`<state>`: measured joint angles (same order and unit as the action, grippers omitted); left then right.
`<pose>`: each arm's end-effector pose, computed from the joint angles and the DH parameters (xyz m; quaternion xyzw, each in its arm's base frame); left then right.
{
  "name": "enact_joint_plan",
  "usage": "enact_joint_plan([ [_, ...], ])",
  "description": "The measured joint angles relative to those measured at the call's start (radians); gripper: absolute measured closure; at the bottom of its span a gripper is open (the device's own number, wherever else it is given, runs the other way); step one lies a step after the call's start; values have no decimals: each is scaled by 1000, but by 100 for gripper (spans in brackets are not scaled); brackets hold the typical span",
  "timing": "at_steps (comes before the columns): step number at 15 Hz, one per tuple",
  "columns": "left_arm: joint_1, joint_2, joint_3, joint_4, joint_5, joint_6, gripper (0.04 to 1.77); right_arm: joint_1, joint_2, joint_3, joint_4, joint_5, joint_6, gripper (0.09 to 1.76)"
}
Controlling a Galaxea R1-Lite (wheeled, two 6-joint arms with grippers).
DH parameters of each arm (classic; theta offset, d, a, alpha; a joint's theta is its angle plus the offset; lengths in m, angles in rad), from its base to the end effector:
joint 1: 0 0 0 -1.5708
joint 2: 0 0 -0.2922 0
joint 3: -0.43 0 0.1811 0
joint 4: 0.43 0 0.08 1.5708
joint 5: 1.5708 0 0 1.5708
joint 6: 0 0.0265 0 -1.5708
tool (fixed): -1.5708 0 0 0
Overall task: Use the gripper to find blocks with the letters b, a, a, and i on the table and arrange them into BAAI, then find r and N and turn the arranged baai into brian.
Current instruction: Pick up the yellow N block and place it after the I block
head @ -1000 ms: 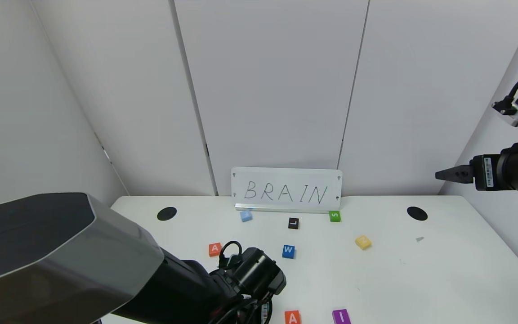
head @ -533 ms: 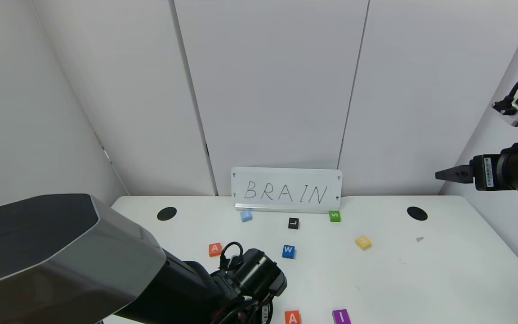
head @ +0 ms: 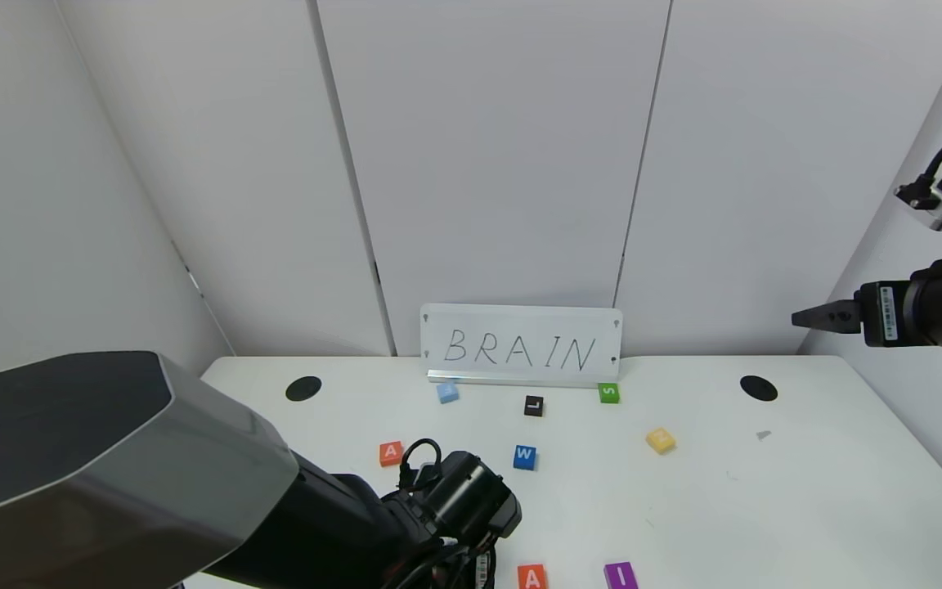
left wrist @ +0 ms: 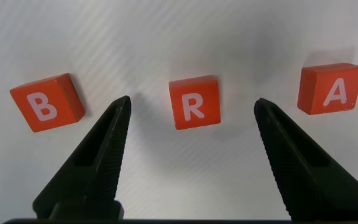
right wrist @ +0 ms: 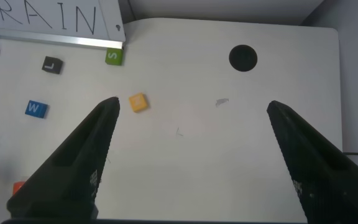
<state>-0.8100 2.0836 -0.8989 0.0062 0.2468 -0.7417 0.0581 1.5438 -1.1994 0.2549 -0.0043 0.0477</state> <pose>0.2215 -0.2233 0.0324 -0.0247 0.5348 -0.0389 0.8437 0.2601 0.0150 0.2475 0.0136 0.2956 0.0187 0.9550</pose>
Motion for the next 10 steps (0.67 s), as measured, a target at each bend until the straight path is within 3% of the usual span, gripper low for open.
enact_joint_plan([
  [5, 7, -52, -27, 12, 6, 27, 25, -1, 0, 0, 0, 0, 0, 14],
  [10, 31, -121, -105, 123, 9, 54, 17, -8, -2, -3, 0, 1, 0, 14],
])
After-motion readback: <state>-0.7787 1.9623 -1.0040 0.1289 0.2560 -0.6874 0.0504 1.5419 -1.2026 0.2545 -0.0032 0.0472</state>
